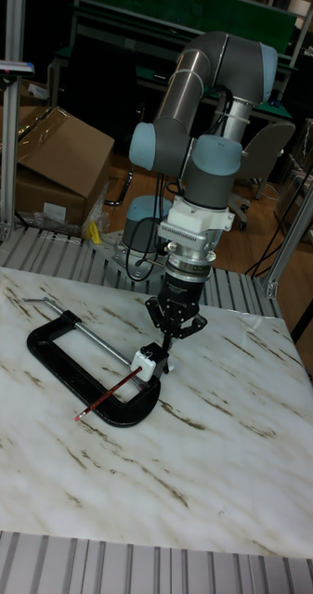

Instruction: Sharpen the pencil with a pencil sharpener

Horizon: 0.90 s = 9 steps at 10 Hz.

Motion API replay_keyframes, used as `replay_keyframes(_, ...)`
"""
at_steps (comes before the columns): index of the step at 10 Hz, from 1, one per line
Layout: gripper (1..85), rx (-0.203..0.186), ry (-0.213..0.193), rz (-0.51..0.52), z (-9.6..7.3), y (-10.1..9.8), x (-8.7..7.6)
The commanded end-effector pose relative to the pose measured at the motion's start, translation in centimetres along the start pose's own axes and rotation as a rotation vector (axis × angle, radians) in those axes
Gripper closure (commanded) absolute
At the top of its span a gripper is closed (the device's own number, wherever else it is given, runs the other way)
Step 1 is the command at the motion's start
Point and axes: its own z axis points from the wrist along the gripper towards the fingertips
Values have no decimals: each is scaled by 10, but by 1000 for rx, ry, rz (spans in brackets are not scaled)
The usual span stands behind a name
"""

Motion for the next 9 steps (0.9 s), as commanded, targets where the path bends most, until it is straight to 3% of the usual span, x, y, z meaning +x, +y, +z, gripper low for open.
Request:
replay_keyframes(1, 783, 12, 0, 13, 0, -3, 2)
replay_keyframes(4, 783, 34, -1, 10, 2, -7, 10)
replay_keyframes(6, 790, 60, 10, 8, -7, -9, 15)
replay_keyframes(9, 783, 31, 15, 12, -4, -3, 23)
